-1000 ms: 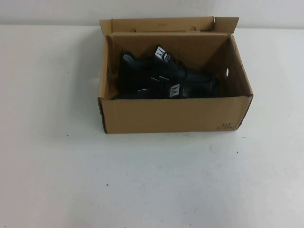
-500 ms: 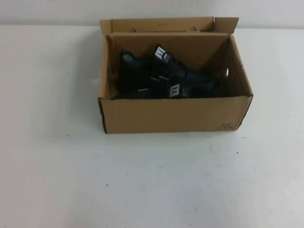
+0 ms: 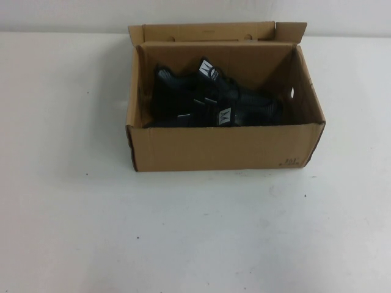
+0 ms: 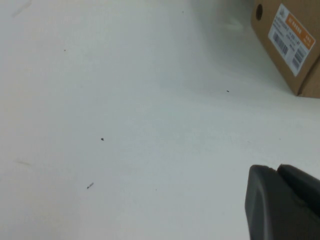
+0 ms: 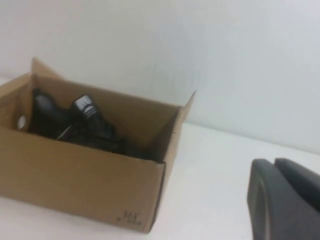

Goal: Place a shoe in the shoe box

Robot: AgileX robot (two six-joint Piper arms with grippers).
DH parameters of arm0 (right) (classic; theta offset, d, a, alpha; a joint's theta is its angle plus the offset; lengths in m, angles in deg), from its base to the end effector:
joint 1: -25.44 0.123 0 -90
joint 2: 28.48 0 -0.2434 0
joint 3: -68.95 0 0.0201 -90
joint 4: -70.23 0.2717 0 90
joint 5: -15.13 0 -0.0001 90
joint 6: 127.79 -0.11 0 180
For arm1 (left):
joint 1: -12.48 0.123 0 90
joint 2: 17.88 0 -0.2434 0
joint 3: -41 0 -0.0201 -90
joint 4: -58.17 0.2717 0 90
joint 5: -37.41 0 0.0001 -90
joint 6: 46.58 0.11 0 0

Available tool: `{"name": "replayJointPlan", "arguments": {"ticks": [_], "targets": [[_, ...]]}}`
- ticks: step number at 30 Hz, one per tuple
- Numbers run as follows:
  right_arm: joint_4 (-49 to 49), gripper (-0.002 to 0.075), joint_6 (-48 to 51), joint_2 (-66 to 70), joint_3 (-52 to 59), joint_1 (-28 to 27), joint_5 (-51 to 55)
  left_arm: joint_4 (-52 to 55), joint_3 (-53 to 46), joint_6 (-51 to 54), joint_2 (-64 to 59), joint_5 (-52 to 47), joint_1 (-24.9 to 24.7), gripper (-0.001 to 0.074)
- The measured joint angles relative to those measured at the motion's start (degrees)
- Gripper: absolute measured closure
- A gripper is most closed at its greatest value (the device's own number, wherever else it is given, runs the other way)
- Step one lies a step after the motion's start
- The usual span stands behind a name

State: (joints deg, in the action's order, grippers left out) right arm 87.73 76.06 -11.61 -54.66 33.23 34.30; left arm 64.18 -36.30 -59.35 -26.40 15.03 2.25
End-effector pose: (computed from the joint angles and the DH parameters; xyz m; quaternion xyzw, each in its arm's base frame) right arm 0.1282 0.0285 0.2880 -0.1280 0.7054 0.0386 0.6961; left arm 0.1319 -0.0193 0.1647 0.0096 0.8093 -0.0730 0.5827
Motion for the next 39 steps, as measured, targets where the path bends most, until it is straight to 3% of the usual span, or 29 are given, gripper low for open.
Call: {"name": "replayJointPlan", "arguments": {"ticks": [6,12,18,26,30,39], "targets": [[4.8,0.0742,0.0,-0.9,11.5,0.0,-13.5,0.1,0.0,0.0,0.0,0.0,0.0,0.0736],[10.3,0.0742,0.0,-2.3,18.0,0.0,-13.4,0.1,0.0,0.0,0.0,0.0,0.0,0.0736],[3.4,0.0742,-2.8,-7.8,19.7,0.0,-10.4,0.1,0.0,0.0,0.0,0.0,0.0,0.0736],[-19.1,0.0742,-28.6,-8.2,20.9,0.0,-5.3,0.1,0.0,0.0,0.0,0.0,0.0,0.0736],[-20.7,0.0742,-31.6,-8.2,20.9,0.0,-0.2,0.1,0.0,0.0,0.0,0.0,0.0,0.0736],[-20.7,0.0742,-32.3,-8.2,20.9,0.0,-0.1,0.1,0.0,0.0,0.0,0.0,0.0,0.0736]]}}
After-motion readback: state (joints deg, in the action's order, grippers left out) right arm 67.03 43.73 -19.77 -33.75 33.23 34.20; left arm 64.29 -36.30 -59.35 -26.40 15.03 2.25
